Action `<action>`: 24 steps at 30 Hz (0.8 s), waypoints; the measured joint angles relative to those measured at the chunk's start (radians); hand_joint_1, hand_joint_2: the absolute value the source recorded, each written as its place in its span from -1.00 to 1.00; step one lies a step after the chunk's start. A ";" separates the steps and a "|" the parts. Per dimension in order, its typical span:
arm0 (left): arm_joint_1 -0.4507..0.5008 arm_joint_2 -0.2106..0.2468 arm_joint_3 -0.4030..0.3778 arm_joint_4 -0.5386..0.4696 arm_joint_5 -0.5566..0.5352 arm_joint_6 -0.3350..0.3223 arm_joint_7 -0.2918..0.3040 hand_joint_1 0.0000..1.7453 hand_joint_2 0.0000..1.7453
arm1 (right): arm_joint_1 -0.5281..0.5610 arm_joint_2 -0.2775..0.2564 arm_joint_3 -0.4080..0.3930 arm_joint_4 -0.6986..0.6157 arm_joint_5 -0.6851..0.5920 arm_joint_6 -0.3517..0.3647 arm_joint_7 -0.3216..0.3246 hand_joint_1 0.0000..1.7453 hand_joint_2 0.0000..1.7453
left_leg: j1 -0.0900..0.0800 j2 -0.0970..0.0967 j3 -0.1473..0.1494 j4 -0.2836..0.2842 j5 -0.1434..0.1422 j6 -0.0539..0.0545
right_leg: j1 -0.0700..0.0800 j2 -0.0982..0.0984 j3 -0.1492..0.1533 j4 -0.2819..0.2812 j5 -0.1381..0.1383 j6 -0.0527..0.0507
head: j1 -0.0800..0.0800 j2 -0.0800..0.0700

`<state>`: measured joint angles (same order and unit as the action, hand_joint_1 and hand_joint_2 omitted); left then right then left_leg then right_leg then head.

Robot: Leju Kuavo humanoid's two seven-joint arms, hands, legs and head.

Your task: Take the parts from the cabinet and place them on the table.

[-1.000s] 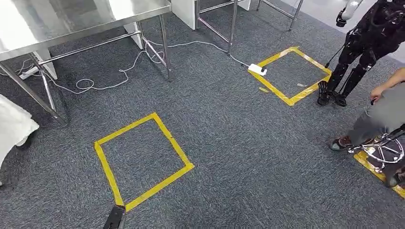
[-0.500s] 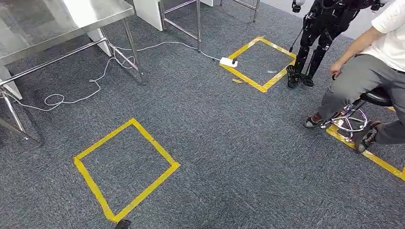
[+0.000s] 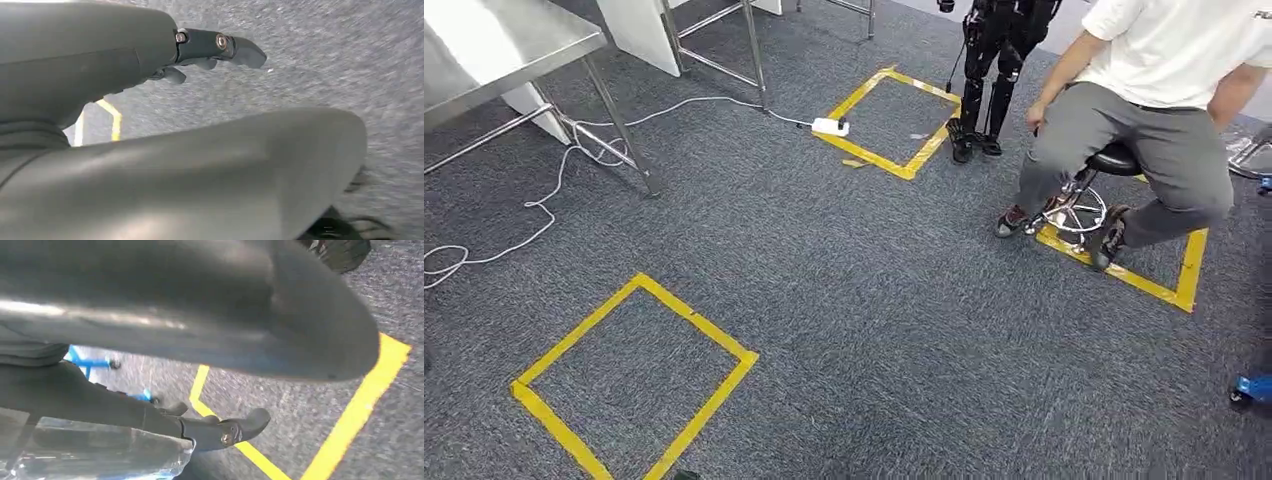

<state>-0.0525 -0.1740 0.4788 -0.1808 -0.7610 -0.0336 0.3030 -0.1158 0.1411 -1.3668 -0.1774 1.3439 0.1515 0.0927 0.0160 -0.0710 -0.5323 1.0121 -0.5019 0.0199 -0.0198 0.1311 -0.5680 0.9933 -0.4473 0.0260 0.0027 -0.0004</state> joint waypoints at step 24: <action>0.010 -0.003 0.001 0.004 -0.015 0.046 0.009 -1.00 -1.00 | 0.016 -0.007 0.044 0.003 0.003 0.075 -0.032 -1.00 -1.00 | 0.001 0.068 -0.120 0.271 -0.121 -0.020 | 0.000 -0.081 0.026 -0.010 -0.010 -0.032 | 0.003 0.000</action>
<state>-0.0423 -0.1774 0.4799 -0.1766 -0.7755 0.0122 0.3124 -0.0999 0.1339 -1.3226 -0.1747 1.3466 0.2262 0.0610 0.0167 -0.0029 -0.6526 1.2836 -0.6228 0.0003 -0.0200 0.0500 -0.5421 0.9835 -0.4576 -0.0060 0.0057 -0.0004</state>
